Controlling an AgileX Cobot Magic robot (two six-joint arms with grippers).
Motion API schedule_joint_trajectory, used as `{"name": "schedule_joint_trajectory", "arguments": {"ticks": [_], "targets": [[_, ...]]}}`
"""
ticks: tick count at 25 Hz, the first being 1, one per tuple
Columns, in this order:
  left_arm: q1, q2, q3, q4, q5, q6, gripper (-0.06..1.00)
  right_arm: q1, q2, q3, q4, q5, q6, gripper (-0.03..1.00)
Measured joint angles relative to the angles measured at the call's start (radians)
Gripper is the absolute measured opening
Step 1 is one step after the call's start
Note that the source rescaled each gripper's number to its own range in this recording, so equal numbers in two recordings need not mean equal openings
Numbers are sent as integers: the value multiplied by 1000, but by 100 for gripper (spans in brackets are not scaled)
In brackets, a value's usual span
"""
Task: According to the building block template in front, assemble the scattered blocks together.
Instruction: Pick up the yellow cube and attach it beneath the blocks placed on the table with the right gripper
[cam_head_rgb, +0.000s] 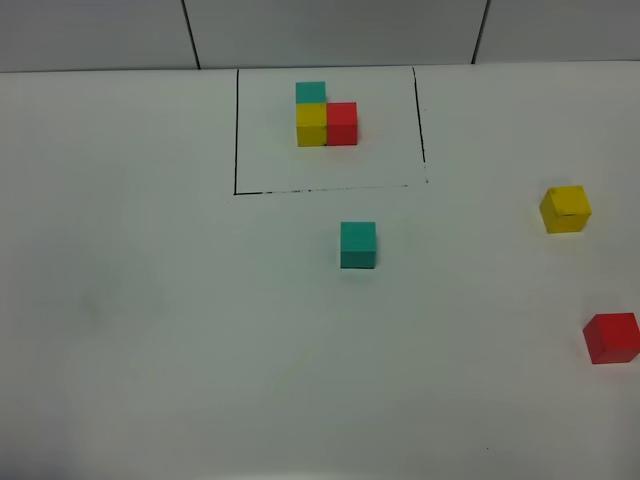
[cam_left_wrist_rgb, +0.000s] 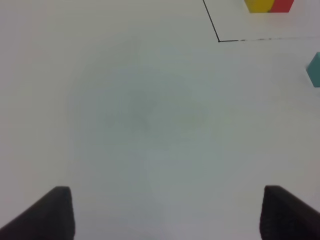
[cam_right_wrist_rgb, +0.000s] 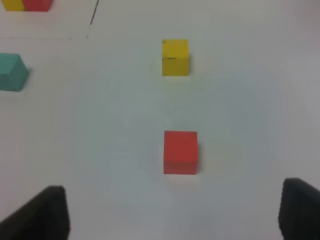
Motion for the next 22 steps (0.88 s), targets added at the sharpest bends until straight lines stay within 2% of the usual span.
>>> {"name": "schedule_joint_trajectory", "arguments": {"ticks": [22], "targets": [[0, 0, 0, 0, 0, -1, 96, 0, 0, 0, 1, 0, 0, 73]]}}
